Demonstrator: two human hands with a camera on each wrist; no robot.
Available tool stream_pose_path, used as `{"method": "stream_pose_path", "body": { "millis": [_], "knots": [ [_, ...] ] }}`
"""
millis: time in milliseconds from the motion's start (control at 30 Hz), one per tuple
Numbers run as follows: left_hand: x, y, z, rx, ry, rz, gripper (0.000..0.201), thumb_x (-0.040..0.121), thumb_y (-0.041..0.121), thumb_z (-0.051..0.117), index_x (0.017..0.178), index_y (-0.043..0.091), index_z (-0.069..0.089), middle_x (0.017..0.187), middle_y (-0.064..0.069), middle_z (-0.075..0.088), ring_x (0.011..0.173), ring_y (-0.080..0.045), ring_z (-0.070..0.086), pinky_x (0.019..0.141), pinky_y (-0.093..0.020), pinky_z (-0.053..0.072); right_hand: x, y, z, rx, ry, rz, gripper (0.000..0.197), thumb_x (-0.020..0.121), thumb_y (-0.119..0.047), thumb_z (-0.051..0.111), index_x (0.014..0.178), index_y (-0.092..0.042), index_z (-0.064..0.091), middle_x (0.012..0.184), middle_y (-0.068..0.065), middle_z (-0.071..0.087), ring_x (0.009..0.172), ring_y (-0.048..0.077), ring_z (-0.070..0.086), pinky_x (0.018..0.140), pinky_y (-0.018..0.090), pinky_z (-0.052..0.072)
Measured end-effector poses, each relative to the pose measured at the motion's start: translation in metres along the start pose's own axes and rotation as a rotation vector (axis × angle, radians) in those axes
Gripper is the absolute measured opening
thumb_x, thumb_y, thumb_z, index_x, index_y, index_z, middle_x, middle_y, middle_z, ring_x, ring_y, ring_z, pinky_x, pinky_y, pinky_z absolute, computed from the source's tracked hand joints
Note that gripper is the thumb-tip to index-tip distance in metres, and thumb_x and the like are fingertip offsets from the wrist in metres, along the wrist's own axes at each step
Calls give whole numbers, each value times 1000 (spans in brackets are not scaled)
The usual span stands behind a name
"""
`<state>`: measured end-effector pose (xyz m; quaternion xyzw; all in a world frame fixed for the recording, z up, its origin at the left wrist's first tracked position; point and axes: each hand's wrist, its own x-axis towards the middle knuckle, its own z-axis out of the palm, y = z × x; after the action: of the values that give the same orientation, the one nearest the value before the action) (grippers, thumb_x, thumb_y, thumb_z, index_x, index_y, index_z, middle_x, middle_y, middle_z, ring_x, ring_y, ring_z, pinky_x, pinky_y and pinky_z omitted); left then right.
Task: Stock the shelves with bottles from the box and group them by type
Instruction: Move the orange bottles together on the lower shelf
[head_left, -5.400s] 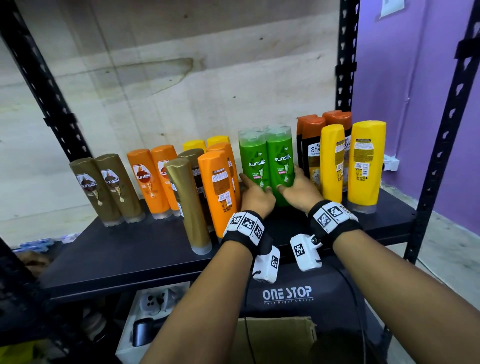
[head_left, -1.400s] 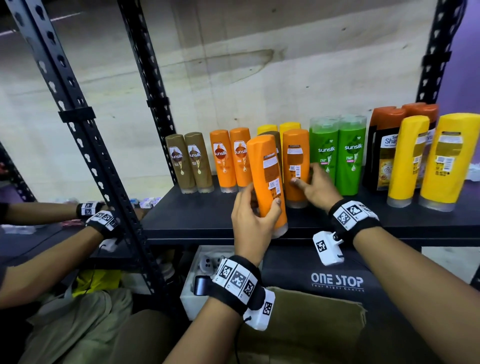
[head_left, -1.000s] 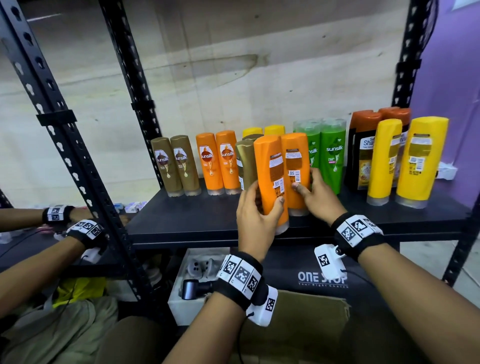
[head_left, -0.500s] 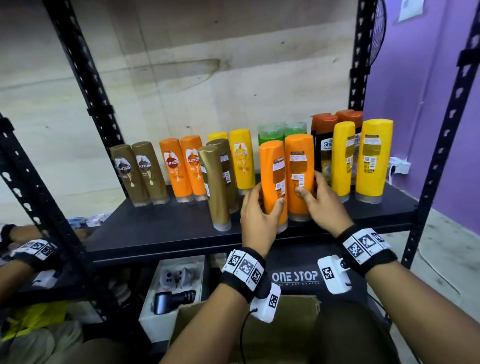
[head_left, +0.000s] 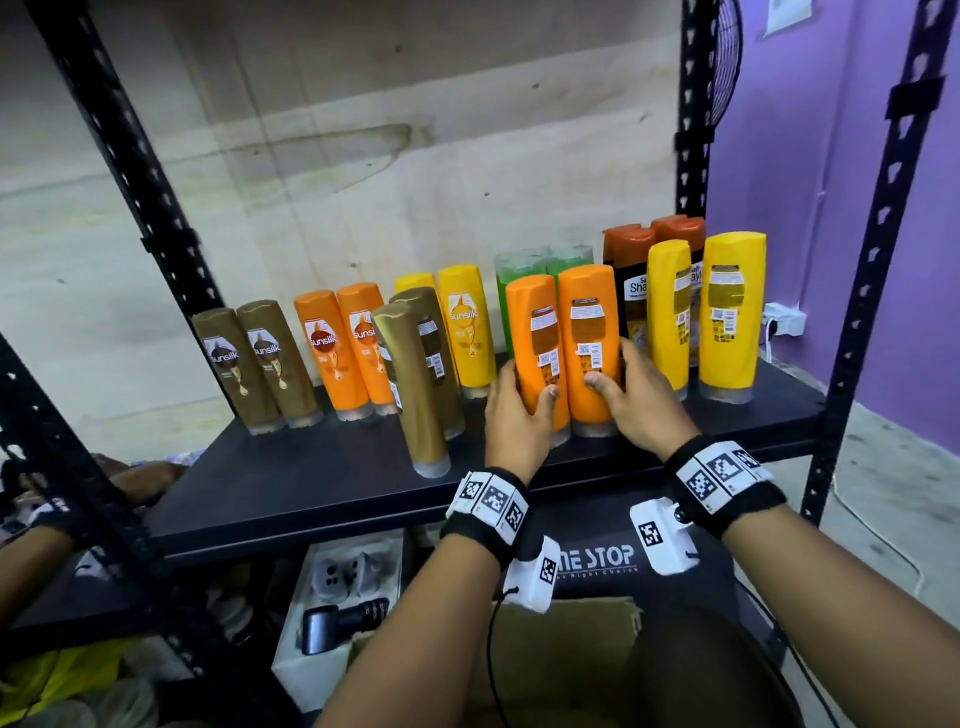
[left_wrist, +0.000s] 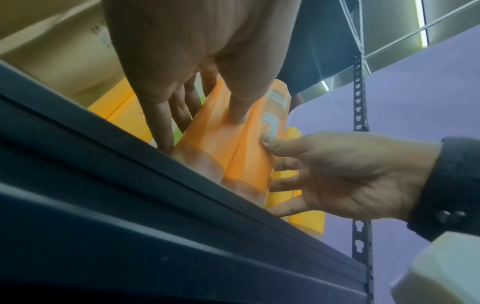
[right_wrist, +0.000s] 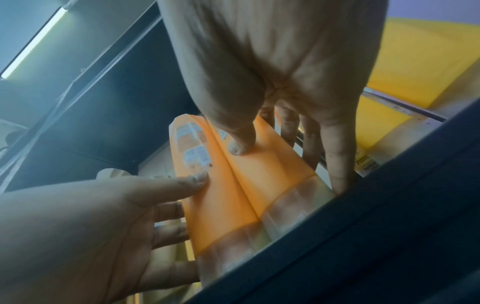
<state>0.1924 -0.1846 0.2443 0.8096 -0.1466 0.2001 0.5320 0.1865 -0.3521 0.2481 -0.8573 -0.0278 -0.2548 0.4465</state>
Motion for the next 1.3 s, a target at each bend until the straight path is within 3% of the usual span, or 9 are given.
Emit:
{"method": "stream_pose_path", "body": {
  "millis": [333,667,833,933,1000,1100,1233,1300],
  "knots": [
    [34,2,11,31,-48,-136,51,100,31,61,146,20,41,146,-5,54,132,-28,53,110,-48,45,24,-3,9,-58,41,106,56,99,-37,60,147,-18,39,144,8,52,129,29,53,105,43,44],
    [39,1,15,40,-29,-161,54,100,33,60,149,25,40,148,-3,53,135,-28,51,111,-49,43,26,-5,18,-80,102,142,52,99,-34,60,143,-13,42,141,12,54,128,32,54,104,45,44],
    [32,-4,13,89,-65,-202,55,100,25,62,150,23,40,147,-5,54,136,-29,50,113,-49,42,19,-3,16,-86,79,159,58,98,-27,63,148,-12,37,148,12,48,135,33,48,110,47,42],
    [23,-12,4,172,-83,-206,48,101,20,57,148,16,47,144,-9,57,133,-29,53,112,-41,42,10,-1,13,-81,102,188,68,96,-25,64,153,-15,29,155,13,35,140,31,40,114,49,38],
    [16,-16,-9,243,-71,-185,38,101,24,57,136,12,60,134,-10,65,126,-27,59,106,-33,45,5,-1,11,-100,103,182,64,96,-27,65,149,-13,32,151,15,34,135,32,44,111,49,41],
    [5,-13,-30,348,-73,-105,25,100,30,56,115,16,72,109,-8,74,105,-24,66,86,-25,48,2,-8,7,-263,29,164,47,96,-29,62,133,-5,45,136,17,44,123,34,51,104,46,45],
    [-5,2,-57,425,-68,-37,27,100,38,55,108,20,74,98,-6,74,96,-26,67,86,-34,55,1,-30,7,-408,-57,30,22,97,-30,55,104,-11,61,110,11,59,100,28,59,85,37,49],
    [-10,10,-70,415,-33,-1,29,100,38,55,106,19,75,95,-5,74,91,-25,68,83,-39,57,0,-43,12,-424,-97,-26,18,98,-30,54,99,-14,64,106,7,62,93,23,58,82,35,49]
  ]
}}
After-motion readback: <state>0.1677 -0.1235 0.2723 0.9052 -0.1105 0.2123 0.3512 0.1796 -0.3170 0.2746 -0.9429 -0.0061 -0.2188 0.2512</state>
